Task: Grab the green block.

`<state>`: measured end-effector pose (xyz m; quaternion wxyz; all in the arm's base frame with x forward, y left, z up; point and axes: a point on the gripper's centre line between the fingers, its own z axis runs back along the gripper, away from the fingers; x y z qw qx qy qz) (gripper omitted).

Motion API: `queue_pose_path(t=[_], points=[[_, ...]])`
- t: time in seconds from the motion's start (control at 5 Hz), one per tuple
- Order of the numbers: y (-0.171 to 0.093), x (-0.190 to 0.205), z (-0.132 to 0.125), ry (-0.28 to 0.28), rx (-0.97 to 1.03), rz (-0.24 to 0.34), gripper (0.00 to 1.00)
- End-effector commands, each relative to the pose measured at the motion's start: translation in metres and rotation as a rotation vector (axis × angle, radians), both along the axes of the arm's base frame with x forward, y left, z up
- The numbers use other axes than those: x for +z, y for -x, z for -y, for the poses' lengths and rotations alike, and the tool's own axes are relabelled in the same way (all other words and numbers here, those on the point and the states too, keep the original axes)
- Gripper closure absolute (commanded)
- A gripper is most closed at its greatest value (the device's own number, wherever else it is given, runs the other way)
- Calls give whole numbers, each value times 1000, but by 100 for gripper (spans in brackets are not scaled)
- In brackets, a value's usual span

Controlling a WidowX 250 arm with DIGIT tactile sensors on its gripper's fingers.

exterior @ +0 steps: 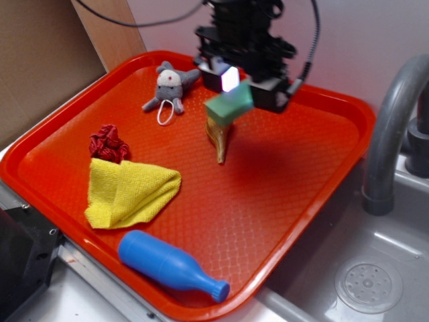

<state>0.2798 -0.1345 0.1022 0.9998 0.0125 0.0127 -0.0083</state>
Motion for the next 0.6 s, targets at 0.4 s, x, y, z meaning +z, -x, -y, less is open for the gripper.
queue_pose_path(t=[0.4], points=[[60,133,-69,-42,212,218,100]])
